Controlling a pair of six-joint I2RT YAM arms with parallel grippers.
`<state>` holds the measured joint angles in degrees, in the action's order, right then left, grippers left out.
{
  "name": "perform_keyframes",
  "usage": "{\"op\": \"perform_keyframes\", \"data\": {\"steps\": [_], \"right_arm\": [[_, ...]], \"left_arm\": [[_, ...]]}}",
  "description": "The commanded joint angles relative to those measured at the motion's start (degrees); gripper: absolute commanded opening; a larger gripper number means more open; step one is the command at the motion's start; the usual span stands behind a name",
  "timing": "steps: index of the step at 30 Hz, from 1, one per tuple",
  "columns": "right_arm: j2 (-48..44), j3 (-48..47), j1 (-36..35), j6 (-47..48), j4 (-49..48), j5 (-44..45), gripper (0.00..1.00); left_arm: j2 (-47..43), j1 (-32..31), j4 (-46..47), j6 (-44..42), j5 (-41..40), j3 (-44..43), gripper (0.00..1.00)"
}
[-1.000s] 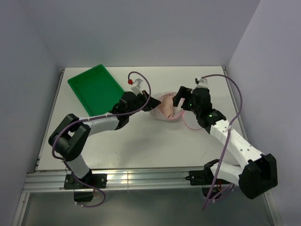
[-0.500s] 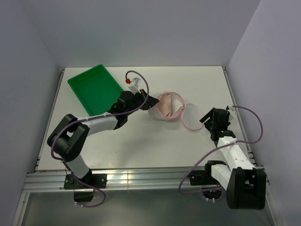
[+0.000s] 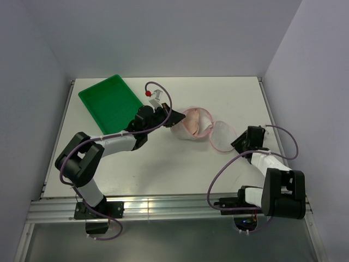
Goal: Place the bra in the laundry bag and zip it closed
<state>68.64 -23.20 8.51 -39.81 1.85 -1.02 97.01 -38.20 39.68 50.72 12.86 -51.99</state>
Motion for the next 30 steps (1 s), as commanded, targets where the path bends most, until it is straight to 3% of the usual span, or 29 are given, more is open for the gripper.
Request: {"op": "perform_keyframes", "data": {"steps": [1, 3, 7, 13, 16, 20, 24, 27, 30], "right_arm": [[2.4, -1.4, 0.4, -1.2, -4.9, -2.6, 0.47], [4.2, -1.2, 0.3, -1.8, -6.1, -2.8, 0.45], [4.1, -0.2, 0.4, -2.0, -8.6, -3.0, 0.0], [-13.2, 1.6, -3.2, -1.1, -3.4, 1.6, 0.0], [-24.3, -1.9, -7.6, 1.8, 5.2, 9.9, 0.0], [-35.6, -11.4, -10.9, 4.5, 16.0, 12.8, 0.0], [-40.6, -15.8, -13.4, 5.2, 19.9, 10.5, 0.0], [-39.9, -12.8, -13.9, 5.6, 20.4, 10.4, 0.0], [-37.7, -11.8, -13.8, 6.3, 22.3, 9.5, 0.0]], "left_arm": [[-0.1, 0.5, 4.4, 0.7, 1.6, -0.1, 0.0], [-0.1, 0.6, 4.4, 0.7, 1.7, -0.2, 0.0], [-0.3, 0.5, 4.1, 0.6, 1.7, -0.3, 0.0], [-1.0, 0.6, 2.7, 0.2, 0.9, -0.6, 0.0], [-2.7, 0.7, 1.2, 0.3, 0.9, -0.7, 0.0], [-9.0, 0.7, -2.2, 0.5, 0.4, 0.1, 0.0], [-19.0, -2.0, -7.4, -0.2, -0.1, 2.3, 0.0], [-22.1, -4.1, -12.9, -1.9, -5.5, 4.7, 0.0], [-22.9, -3.6, -12.4, 0.9, -5.7, 7.8, 0.0]]}}
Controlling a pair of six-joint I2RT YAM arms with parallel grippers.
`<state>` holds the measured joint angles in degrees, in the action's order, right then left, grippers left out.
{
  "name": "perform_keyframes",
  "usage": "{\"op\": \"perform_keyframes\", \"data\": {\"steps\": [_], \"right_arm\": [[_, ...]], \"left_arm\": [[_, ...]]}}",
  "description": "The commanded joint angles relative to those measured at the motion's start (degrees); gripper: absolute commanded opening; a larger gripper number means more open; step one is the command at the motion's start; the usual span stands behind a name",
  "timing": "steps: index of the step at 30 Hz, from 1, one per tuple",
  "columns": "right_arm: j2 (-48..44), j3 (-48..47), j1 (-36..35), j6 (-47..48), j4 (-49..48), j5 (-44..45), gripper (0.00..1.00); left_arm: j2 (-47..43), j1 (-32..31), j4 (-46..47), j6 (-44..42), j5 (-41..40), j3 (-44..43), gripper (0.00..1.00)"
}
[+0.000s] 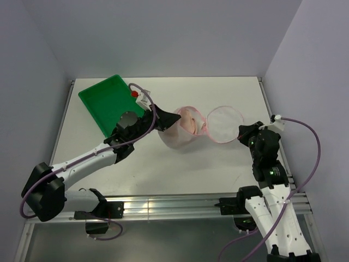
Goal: Place the bra in the laundry bag and zip it closed
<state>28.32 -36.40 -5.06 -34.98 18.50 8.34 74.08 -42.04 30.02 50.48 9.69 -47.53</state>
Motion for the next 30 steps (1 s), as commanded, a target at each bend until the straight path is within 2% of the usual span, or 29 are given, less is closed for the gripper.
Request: {"op": "perform_keyframes", "data": {"steps": [1, 4, 6, 9, 14, 20, 30], "right_arm": [[1.0, -0.1, -0.3, 2.0, 6.1, -0.4, 0.0], [-3.2, -5.2, -0.4, 3.3, 7.3, -0.2, 0.0], [-3.7, -7.2, -2.3, 3.2, 9.4, 1.8, 0.0], [-2.9, -5.5, -3.1, 3.2, 9.4, 2.6, 0.0], [-3.2, -1.0, -3.1, 3.9, 11.0, 5.1, 0.0], [0.0, -4.9, -4.2, 4.7, 11.6, 3.7, 0.0], [7.5, -13.7, -19.4, 5.6, 17.5, 19.6, 0.0]], "left_arm": [[-0.4, -0.2, -2.5, 1.7, -1.7, 3.5, 0.0], [-1.8, -4.9, -5.1, -1.5, -5.0, 2.0, 0.0], [0.9, -6.3, -5.6, -2.1, -7.3, 0.9, 0.0], [6.2, -6.2, -4.1, -1.3, -5.9, 0.1, 0.0], [8.3, -6.3, 0.6, 0.1, -5.1, 2.8, 0.0], [13.0, -6.3, 5.1, 0.3, -3.5, 3.2, 0.0], [14.0, -5.9, 6.4, -1.5, -3.8, 1.1, 0.0]]}}
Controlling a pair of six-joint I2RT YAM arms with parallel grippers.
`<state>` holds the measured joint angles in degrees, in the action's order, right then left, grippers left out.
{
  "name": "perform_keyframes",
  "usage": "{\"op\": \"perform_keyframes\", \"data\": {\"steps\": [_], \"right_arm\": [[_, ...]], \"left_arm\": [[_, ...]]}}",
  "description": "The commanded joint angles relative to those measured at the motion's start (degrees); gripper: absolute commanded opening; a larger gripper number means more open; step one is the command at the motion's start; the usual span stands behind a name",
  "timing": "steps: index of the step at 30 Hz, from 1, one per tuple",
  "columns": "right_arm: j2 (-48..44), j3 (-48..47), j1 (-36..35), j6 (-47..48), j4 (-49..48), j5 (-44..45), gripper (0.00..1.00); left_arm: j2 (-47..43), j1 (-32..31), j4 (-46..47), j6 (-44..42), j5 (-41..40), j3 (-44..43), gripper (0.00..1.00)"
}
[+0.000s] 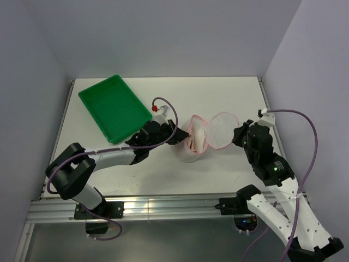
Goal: Place the bra in the laundry bag and zip it closed
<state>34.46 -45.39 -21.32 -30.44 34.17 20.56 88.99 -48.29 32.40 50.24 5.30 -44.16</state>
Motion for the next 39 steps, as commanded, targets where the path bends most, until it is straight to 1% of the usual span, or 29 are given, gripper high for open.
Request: {"op": "perform_keyframes", "data": {"steps": [1, 2, 3, 4, 5, 6, 8, 9, 11, 12, 13, 16, 17, 19, 21, 22, 23, 24, 25, 28, 29, 30, 31, 32, 34, 35, 36, 37, 39], "right_arm": [[3.1, -5.7, -4.3, 1.1, 3.2, 8.8, 0.0], [4.2, -6.8, -7.6, 0.9, 4.0, 10.5, 0.0], [5.3, -8.8, -9.4, 0.7, 4.8, 14.2, 0.0], [7.5, -9.8, -11.4, 0.6, 6.5, 16.3, 0.0], [8.8, -11.0, -15.2, 0.2, 7.7, 18.5, 0.0], [11.4, -12.9, -17.1, -0.5, 8.5, 22.3, 0.0], [14.3, -15.1, -20.3, -1.5, 10.8, 25.1, 0.0], [17.5, -17.1, -23.9, -2.2, 11.3, 27.4, 0.0], [20.9, -19.7, -27.2, -2.8, 12.8, 29.6, 0.0], [24.6, -22.6, -30.2, -3.0, 13.1, 30.5, 0.0], [26.6, -24.1, -31.7, -3.1, 13.7, 32.3, 0.0], [34.4, -30.7, -36.0, -2.1, 13.2, 33.3, 0.04], [36.4, -32.4, -36.9, -1.7, 12.5, 32.7, 0.07], [42.3, -36.5, -38.6, 0.8, 8.5, 28.1, 0.18], [48.1, -41.3, -39.1, 1.3, 8.3, 23.7, 0.37], [49.5, -42.1, -39.7, 1.3, 7.9, 22.7, 0.56], [50.2, -42.8, -39.6, 1.5, 7.8, 21.4, 0.65], [49.9, -42.4, -39.6, 1.7, 6.7, 21.3, 0.71], [49.0, -41.8, -39.4, 2.0, 5.8, 21.5, 0.73], [43.3, -36.6, -36.4, 2.0, 1.9, 18.9, 0.73], [41.4, -32.4, -33.5, 1.9, 0.4, 17.7, 0.72], [37.6, -29.9, -31.5, 1.6, -2.2, 15.2, 0.71], [35.6, -27.4, -29.4, 1.1, -3.2, 14.1, 0.68], [31.6, -21.9, -25.0, 0.0, -4.5, 13.1, 0.66], [27.5, -15.6, -20.1, -0.5, -10.0, 10.1, 0.65], [24.3, -10.1, -17.5, -0.9, -11.9, 8.0, 0.64], [22.9, -7.2, -12.3, -1.0, -16.7, 3.0, 0.64], [21.9, -3.2, -9.6, -1.3, -18.4, -0.7, 0.65], [20.8, -1.0, -4.5, -1.4, -21.1, -8.7, 0.67]], "left_arm": [[-0.9, 0.6, 4.2, -1.1, 0.9, -2.2, 0.0], [-0.9, 0.9, 4.5, -1.0, 1.5, -1.9, 0.0], [-0.9, 1.1, 4.8, -0.7, 1.7, -1.8, 0.0], [-1.1, 1.6, 5.4, -0.5, 1.8, -1.2, 0.0], [-1.5, 1.8, 5.8, -0.3, 2.2, -0.8, 0.0], [-1.8, 2.1, 6.2, -0.2, 2.3, -0.5, 0.0], [-2.5, 2.6, 6.9, -0.1, 2.3, 0.5, 0.0], [-2.8, 2.7, 7.1, 0.0, 2.4, 0.8, 0.0], [-3.4, 3.0, 7.9, 0.4, 2.5, 2.3, 0.0], [-3.5, 3.1, 8.4, 0.7, 2.4, 2.9, 0.0], [-3.6, 3.4, 8.7, 1.0, 2.6, 4.1, 0.0], [-3.7, 4.0, 10.0, 1.4, 2.8, 5.5, 0.0], [-3.6, 4.3, 10.3, 1.4, 2.7, 5.8, 0.0], [-3.4, 5.0, 11.5, 1.5, 2.7, 6.7, 0.0], [-3.6, 5.5, 12.2, 1.5, 2.7, 7.4, 0.0], [-3.7, 6.3, 12.5, 1.7, 2.7, 8.4, 0.0], [-4.2, 6.6, 12.9, 1.8, 2.9, 8.9, 0.0], [-4.4, 7.1, 13.5, 2.0, 3.0, 9.4, 0.0], [-4.5, 7.6, 13.7, 2.1, 3.2, 10.3, 0.0], [-4.6, 8.4, 14.8, 2.4, 3.6, 11.2, 0.0], [-4.4, 8.5, 15.1, 2.5, 4.3, 11.2, 0.0], [-4.4, 8.6, 15.2, 2.4, 4.5, 11.1, 0.0], [-4.4, 8.7, 15.2, 2.2, 4.6, 11.0, 0.0], [-4.3, 8.7, 15.1, 1.8, 4.8, 10.8, 0.0], [-4.1, 9.1, 14.8, 1.4, 5.2, 10.2, 0.0], [-4.0, 9.2, 14.7, 0.9, 5.4, 10.0, 0.0], [-4.0, 9.4, 14.8, 0.6, 5.6, 9.5, 0.0], [-3.9, 9.5, 14.5, 0.2, 5.7, 9.3, 0.0], [-3.9, 10.1, 14.3, -0.9, 6.2, 8.4, 0.0]]}}
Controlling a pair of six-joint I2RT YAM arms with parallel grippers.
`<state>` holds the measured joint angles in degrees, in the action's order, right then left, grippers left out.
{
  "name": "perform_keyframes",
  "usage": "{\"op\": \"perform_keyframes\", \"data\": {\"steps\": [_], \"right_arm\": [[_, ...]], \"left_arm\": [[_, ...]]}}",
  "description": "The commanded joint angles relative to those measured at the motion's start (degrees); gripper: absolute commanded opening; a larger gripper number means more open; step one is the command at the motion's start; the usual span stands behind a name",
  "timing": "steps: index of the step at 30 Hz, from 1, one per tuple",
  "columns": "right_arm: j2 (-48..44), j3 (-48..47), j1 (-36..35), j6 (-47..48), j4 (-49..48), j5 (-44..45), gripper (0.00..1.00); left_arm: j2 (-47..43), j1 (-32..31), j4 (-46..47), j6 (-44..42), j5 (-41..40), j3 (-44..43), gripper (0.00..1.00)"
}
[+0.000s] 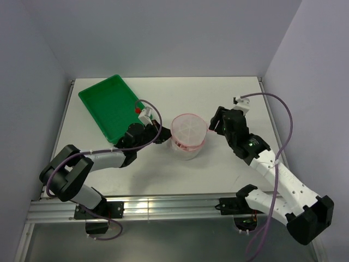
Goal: Place the bra in the laundry bag and zip it closed
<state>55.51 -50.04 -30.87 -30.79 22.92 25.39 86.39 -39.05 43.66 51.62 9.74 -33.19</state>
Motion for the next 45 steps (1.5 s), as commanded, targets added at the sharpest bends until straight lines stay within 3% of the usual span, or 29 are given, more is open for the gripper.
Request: {"op": "perform_keyframes", "data": {"steps": [1, 6, 9, 18, 28, 34, 45], "right_arm": [[-0.6, 5.7, 5.7, -1.2, -10.6, -17.2, 0.7], [-3.2, 12.9, 9.3, -4.3, -18.0, -28.3, 0.87], [-5.3, 18.0, 10.9, -8.4, -24.5, -33.8, 0.88], [-6.2, 24.1, 14.0, -17.1, -29.2, -37.3, 0.85], [-13.8, 31.2, 13.9, -21.8, -30.8, -41.4, 0.88], [-11.0, 32.9, 14.0, -24.0, -34.2, -43.6, 0.88], [-4.2, 33.4, 13.9, -25.5, -44.8, -47.1, 0.71]], "left_arm": [[-1.5, 1.3, 2.6, -3.1, 1.8, -2.8, 0.0], [-1.1, 3.5, 0.6, -5.8, 2.7, -6.1, 0.0], [-0.3, 3.8, -0.8, -7.1, 3.6, -7.8, 0.0], [0.6, 3.9, -1.5, -7.3, 3.4, -7.5, 0.0], [2.6, 4.7, -1.3, -5.7, 3.4, -7.9, 0.0], [2.9, 5.3, -0.2, -4.7, 3.5, -7.0, 0.0], [2.1, 5.8, 0.0, -4.8, 4.5, -6.6, 0.0]]}}
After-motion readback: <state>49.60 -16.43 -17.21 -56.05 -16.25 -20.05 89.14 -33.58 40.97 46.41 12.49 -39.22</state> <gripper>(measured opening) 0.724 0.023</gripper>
